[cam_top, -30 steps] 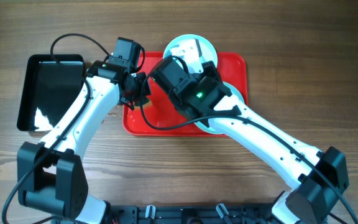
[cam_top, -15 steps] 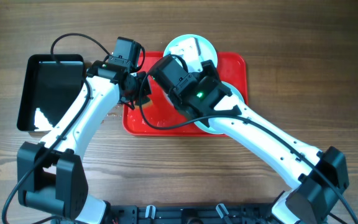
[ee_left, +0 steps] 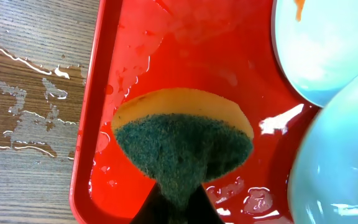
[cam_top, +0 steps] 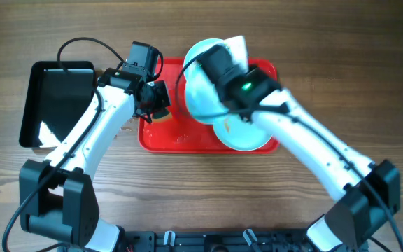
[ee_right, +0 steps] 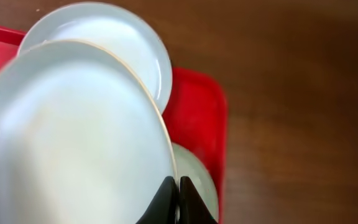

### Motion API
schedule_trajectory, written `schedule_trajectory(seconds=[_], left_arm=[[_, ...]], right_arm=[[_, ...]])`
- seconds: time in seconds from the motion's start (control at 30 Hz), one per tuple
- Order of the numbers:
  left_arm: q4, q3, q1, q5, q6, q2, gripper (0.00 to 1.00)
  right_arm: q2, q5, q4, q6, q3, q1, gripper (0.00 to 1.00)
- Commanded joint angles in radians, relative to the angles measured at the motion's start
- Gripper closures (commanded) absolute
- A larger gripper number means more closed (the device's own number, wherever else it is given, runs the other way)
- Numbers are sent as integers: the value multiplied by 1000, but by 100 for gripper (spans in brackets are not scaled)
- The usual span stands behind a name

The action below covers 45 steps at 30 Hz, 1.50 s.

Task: Clean dirty plates on tray and stack at the side
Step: 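Carry the plate right of the red tray and set it down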

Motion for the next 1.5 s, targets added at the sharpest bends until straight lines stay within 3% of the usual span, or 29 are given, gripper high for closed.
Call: schedule_trajectory(seconds=[0.0, 0.23, 0.43, 0.6, 0.8, 0.97, 1.07, 1.2, 1.47], left_arm=[[3, 0, 1, 11, -6, -6, 96], [3, 0, 1, 12, -6, -6, 96], [3, 0, 1, 12, -6, -6, 96], [4, 0, 1, 12, -6, -6, 96], [3, 0, 1, 12, -6, -6, 96], [5, 0, 1, 11, -6, -6, 96], [10, 0, 1, 11, -6, -6, 96], [18, 0, 1, 12, -6, -6, 96], [18, 0, 1, 12, -6, -6, 96]], right_arm=[[-15, -459, 4, 32, 21, -174, 96], [-14, -984, 1, -22, 21, -600, 96], [-14, -920, -2, -8, -20, -869, 96], [-14, -827, 149, 97, -177, -1028, 96], [-10, -785, 352, 161, -332, -1097, 96], [14, -624, 373, 193, -345, -1096, 94], [26, -621, 376, 190, -345, -1096, 86], [38, -627, 378, 189, -345, -1095, 66], [35, -1073, 402, 83, -316, -1040, 65]])
